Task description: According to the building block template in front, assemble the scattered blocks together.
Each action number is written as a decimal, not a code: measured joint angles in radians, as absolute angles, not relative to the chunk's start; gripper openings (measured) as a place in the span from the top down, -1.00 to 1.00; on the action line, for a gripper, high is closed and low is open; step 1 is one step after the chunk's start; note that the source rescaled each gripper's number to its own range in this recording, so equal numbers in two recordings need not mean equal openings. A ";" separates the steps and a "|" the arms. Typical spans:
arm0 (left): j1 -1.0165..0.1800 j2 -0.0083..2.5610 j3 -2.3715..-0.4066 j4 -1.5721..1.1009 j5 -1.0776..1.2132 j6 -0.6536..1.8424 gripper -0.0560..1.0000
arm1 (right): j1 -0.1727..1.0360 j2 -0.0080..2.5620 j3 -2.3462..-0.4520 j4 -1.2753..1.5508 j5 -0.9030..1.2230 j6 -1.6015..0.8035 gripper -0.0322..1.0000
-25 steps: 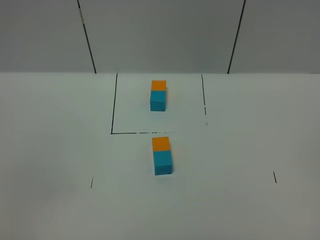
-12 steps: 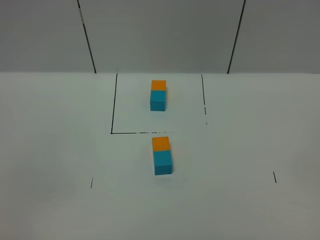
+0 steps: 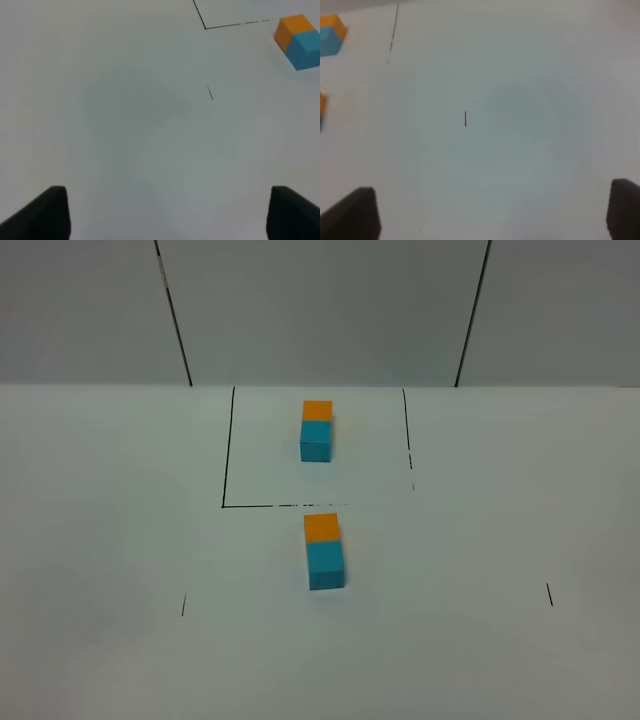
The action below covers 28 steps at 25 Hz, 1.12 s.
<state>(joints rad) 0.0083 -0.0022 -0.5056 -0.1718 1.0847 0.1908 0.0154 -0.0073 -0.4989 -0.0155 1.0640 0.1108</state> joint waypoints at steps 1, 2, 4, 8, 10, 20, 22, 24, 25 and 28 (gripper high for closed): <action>0.008 -0.002 -0.506 -0.172 1.085 0.191 -0.39 | 0.015 -0.007 -0.499 -0.016 1.064 0.113 -0.61; 0.008 -0.002 -0.506 -0.172 1.085 0.191 -0.39 | 0.015 -0.007 -0.498 -0.019 1.064 0.116 -0.61; 0.008 -0.002 -0.506 -0.172 1.085 0.191 -0.39 | 0.015 -0.007 -0.498 -0.031 1.064 0.126 -0.61; 0.008 -0.002 -0.506 -0.172 1.085 0.191 -0.39 | 0.015 -0.007 -0.498 -0.046 1.064 0.147 -0.60; 0.008 -0.002 -0.506 -0.172 1.085 0.191 -0.39 | 0.015 -0.007 -0.498 -0.046 1.064 0.150 -0.60; 0.008 -0.002 -0.506 -0.172 1.085 0.191 -0.39 | 0.015 -0.007 -0.498 -0.046 1.064 0.153 -0.60; 0.008 -0.002 -0.506 -0.172 1.085 0.191 -0.39 | 0.015 -0.007 -0.498 -0.046 1.064 0.153 -0.60; 0.008 -0.002 -0.506 -0.172 1.085 0.191 -0.39 | 0.015 -0.007 -0.498 -0.046 1.064 0.153 -0.60; 0.008 -0.002 -0.506 -0.172 1.085 0.191 -0.39 | 0.015 -0.007 -0.498 -0.046 1.064 0.153 -0.60; 0.008 -0.002 -0.506 -0.172 1.085 0.191 -0.39 | 0.015 -0.007 -0.498 -0.046 1.064 0.153 -0.59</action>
